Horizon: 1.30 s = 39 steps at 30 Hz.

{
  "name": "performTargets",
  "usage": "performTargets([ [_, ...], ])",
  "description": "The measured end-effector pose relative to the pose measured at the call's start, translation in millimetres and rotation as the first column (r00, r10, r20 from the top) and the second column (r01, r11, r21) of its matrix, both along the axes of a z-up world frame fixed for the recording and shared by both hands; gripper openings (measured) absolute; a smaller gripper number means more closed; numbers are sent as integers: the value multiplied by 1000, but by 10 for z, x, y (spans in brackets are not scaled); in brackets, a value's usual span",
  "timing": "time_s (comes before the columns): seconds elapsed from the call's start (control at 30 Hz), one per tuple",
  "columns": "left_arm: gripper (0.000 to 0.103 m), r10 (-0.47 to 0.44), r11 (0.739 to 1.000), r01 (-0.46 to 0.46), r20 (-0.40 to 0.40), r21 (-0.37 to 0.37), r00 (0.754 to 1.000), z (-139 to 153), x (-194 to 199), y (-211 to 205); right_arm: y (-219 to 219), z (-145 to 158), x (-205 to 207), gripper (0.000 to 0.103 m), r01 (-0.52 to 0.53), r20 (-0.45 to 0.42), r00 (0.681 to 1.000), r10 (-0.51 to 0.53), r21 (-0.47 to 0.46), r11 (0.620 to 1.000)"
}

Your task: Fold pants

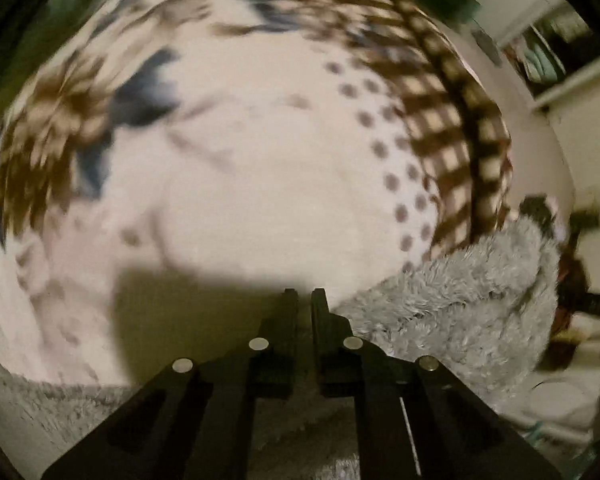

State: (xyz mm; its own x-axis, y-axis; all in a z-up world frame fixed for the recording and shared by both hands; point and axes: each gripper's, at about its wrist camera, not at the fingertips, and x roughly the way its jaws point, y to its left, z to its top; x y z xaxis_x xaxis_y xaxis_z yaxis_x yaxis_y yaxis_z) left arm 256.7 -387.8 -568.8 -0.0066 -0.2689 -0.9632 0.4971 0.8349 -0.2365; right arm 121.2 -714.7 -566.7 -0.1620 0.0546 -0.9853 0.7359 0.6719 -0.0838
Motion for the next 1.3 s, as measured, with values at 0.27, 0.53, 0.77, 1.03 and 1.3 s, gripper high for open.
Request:
performTargets([
  [0.27,34,13,1000,-13,7,-1,1000,141,-125,-135,-64,566,481,52,-12,306,952,-13,81,997],
  [0.53,87,-23,998,22,17,57,1000,-36,-329,-519,405,-221,888,52,-345,-46,934,353,135,929],
  [0.77,87,10,998,-9,-19,64,1000,-122,-341,-510,130,-104,1012,52,-253,37,967,251,60,966],
  [1.03,87,21,999,-19,-31,45,999,-27,-334,-428,595,-147,821,52,-458,-87,870,486,225,860],
  [1.3,87,-2,999,3,-19,50,1000,62,-427,-326,104,-58,956,49,-229,104,969,222,62,971],
])
